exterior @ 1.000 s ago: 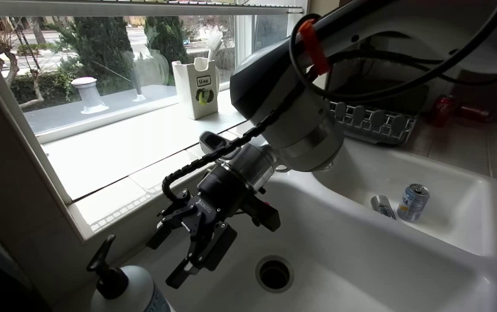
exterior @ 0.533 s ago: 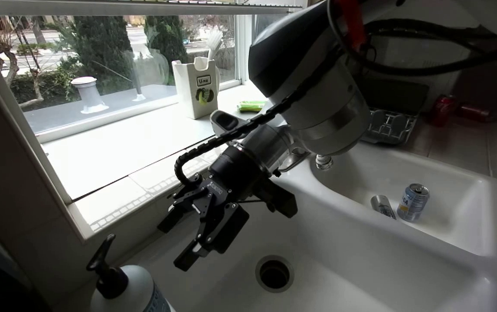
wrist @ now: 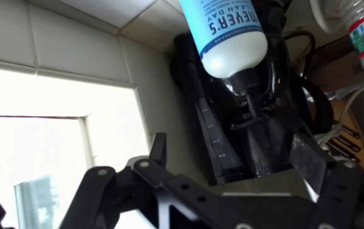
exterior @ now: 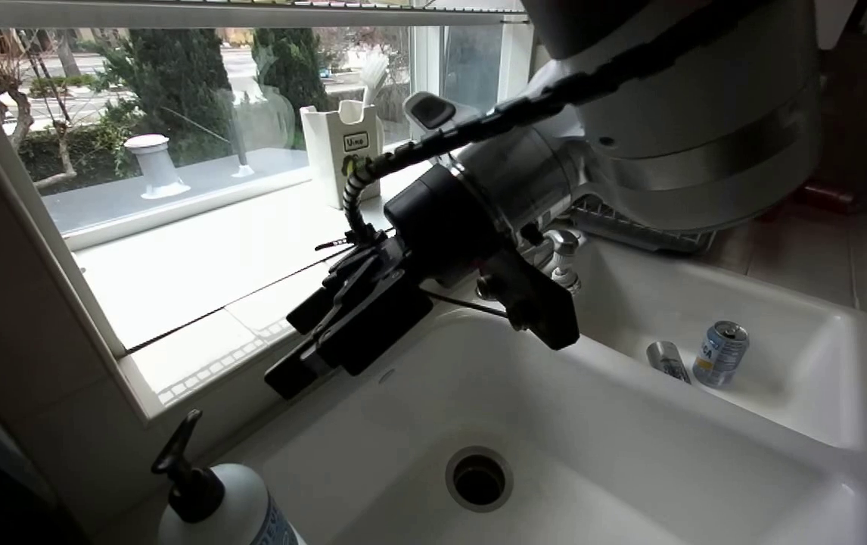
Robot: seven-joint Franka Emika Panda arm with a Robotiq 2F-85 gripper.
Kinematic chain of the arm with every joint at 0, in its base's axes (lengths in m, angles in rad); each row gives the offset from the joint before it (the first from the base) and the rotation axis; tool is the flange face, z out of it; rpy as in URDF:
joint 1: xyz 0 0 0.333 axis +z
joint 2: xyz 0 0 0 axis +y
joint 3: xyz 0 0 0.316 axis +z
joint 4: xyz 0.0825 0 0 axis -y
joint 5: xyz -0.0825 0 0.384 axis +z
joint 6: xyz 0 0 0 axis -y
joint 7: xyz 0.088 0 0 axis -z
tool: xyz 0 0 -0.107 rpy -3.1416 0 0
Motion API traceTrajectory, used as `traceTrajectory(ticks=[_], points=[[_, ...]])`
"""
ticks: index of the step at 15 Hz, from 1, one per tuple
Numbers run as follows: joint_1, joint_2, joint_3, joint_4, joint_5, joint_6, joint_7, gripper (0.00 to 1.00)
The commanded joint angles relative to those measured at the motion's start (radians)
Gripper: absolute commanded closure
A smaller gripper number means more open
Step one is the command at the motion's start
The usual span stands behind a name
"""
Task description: Put the bottle on the left of the sink
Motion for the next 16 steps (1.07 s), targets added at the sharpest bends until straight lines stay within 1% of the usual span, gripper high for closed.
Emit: traceTrajectory(ticks=[1, 2, 3, 5, 7, 11, 12, 13, 14, 16], points=[[0.019, -0.106, 0.034, -0.121, -0.085, 0.118, 0.267, 0.0], [0.02, -0.128, 0.043, -0.151, -0.113, 0.136, 0.34, 0.0], [0.017, -0.151, 0.046, -0.186, -0.144, 0.105, 0.411, 0.0], [0.012, -0.195, 0.056, -0.253, -0.214, 0.112, 0.553, 0.0], [0.008, -0.236, 0.06, -0.296, -0.288, 0.082, 0.692, 0.0], [0.003, -0.308, 0.064, -0.313, -0.49, 0.024, 0.962, 0.0], [-0.011, -0.33, 0.08, -0.305, -0.525, -0.013, 1.018, 0.0], [0.022, -0.345, 0.049, -0.295, -0.554, -0.041, 1.053, 0.0], [0.044, -0.28, 0.027, -0.276, -0.505, 0.018, 0.968, 0.0], [0.053, -0.299, 0.022, -0.274, -0.515, 0.012, 0.985, 0.0]])
